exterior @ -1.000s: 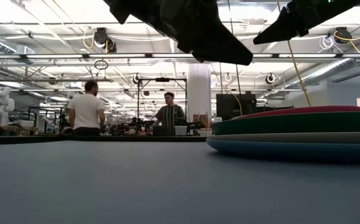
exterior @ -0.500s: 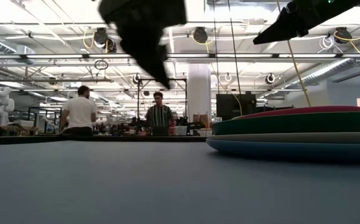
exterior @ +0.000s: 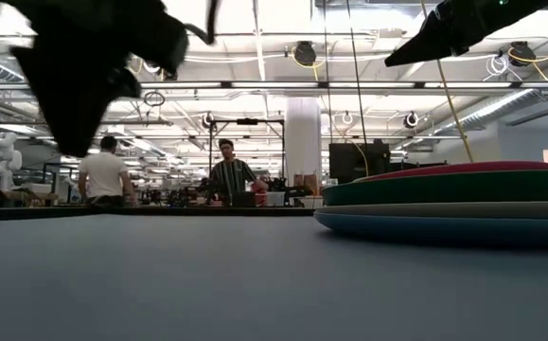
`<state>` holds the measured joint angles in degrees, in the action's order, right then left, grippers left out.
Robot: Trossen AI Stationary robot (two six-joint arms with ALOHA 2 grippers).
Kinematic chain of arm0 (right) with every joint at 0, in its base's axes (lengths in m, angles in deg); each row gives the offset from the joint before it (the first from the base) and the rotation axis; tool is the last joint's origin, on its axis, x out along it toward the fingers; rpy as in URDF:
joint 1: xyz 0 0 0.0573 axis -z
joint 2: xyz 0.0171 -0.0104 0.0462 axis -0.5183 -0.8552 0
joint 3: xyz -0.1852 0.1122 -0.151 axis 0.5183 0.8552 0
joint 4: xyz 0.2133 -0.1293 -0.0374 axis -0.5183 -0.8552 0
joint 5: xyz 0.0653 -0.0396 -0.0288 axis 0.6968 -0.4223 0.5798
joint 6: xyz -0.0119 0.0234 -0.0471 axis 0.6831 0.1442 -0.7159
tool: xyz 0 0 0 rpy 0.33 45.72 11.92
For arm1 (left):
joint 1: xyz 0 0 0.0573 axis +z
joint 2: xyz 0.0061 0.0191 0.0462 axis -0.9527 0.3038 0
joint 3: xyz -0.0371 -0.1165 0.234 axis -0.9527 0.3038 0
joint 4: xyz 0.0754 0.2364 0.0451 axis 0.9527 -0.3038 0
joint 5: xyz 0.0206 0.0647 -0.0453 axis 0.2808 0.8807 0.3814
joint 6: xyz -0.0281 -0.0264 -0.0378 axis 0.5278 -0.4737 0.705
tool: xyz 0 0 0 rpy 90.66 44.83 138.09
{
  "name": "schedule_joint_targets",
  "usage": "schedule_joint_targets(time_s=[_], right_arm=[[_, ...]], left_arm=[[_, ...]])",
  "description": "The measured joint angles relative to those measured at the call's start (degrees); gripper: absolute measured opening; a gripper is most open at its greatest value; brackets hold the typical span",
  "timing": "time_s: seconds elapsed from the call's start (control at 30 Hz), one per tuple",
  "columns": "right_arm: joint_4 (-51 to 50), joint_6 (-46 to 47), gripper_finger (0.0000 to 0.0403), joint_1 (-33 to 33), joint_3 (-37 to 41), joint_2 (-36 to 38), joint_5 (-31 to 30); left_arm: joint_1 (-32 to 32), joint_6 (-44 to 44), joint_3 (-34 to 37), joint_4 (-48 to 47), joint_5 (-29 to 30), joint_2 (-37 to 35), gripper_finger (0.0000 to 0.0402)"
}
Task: Stack plastic plates
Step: Stack the light pink plate on top of the light green plate
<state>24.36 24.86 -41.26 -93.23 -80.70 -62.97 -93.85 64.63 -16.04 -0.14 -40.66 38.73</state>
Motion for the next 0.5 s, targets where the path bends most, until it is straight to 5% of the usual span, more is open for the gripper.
schedule_joint_targets(time_s=[0.5], right_arm=[[3.89, -4.28, 0.0098, -0.01, 0.0, 0.04, 0.0]], left_arm=[[-11.61, 15.68, 11.2, 1.23, 7.73, -6.95, 0.0095]])
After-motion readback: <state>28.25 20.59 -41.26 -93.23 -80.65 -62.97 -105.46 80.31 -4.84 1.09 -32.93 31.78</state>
